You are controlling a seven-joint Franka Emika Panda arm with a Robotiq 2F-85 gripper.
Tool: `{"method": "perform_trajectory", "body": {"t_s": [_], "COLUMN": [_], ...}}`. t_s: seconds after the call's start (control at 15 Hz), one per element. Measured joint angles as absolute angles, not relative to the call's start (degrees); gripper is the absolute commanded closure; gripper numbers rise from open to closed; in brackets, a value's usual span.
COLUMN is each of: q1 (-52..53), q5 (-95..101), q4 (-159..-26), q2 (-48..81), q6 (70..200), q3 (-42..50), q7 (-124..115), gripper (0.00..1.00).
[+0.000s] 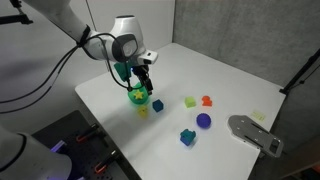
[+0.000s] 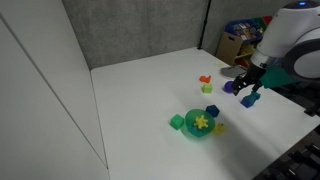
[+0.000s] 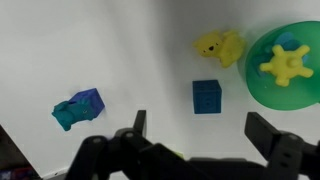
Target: Put the blue block inside the green bowl
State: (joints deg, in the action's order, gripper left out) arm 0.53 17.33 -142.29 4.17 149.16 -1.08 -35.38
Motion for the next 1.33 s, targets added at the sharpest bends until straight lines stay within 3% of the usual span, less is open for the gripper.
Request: {"method": "perform_trajectory", "body": {"t_s": [0.53, 1.33], "q1": [3.6, 3.6], "q5": [20.6, 9.5], "q4": [-136.0, -133.7], "q2": [9.1, 21.3], "q6": [143.6, 162.0], "q3": [-0.2, 1.8], "q7": [-42.2, -28.9], "gripper": [0.00, 0.00]}}
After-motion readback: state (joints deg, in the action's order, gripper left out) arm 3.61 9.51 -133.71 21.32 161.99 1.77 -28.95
